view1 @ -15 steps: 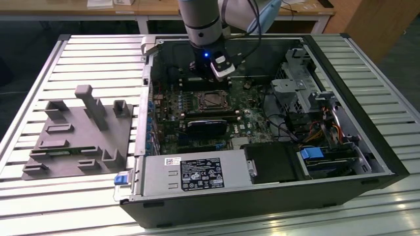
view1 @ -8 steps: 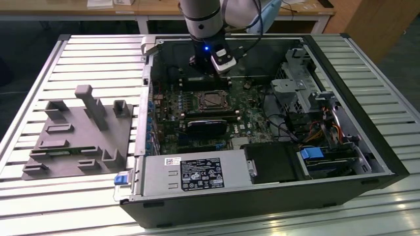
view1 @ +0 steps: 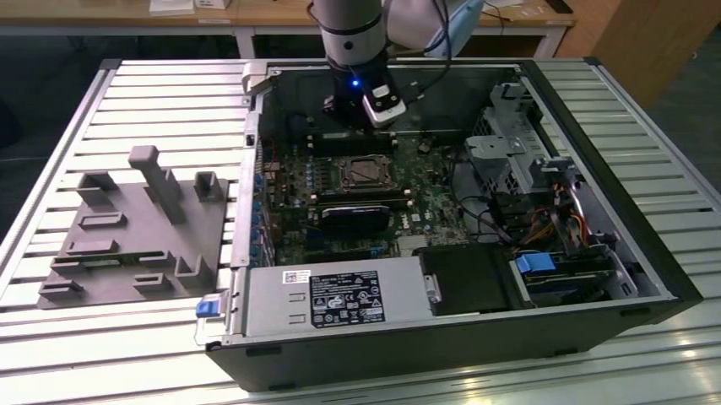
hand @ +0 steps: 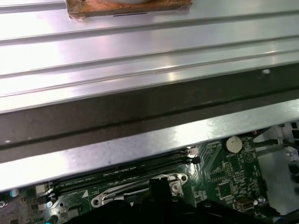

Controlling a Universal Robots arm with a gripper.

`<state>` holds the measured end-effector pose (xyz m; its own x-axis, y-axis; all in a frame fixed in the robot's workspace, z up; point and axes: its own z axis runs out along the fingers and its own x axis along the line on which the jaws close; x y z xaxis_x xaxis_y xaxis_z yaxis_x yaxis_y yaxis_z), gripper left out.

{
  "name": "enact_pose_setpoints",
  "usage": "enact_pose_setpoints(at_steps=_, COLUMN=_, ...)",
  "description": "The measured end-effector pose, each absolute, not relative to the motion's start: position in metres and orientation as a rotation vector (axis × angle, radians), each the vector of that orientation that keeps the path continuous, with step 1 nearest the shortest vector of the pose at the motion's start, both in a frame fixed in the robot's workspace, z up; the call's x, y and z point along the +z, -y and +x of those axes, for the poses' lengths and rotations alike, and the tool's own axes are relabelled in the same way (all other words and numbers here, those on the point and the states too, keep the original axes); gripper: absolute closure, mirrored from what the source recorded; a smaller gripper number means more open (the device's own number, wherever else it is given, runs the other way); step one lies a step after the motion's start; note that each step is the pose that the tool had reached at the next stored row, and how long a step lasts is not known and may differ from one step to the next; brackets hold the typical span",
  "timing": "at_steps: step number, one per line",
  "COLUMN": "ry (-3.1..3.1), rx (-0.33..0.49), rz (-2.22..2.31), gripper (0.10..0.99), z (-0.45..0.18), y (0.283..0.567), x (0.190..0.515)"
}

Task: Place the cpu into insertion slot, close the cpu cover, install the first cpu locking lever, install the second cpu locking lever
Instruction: 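Install the first cpu locking lever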

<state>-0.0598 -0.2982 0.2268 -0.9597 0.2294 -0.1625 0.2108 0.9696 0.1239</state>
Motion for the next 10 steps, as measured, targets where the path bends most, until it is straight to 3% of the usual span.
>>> enact_pose_setpoints(at_steps=10, ry=-2.986, rx=0.057, rz=0.340, gripper=0.984, z=-0.0551, y=0.2991, x=0.2267)
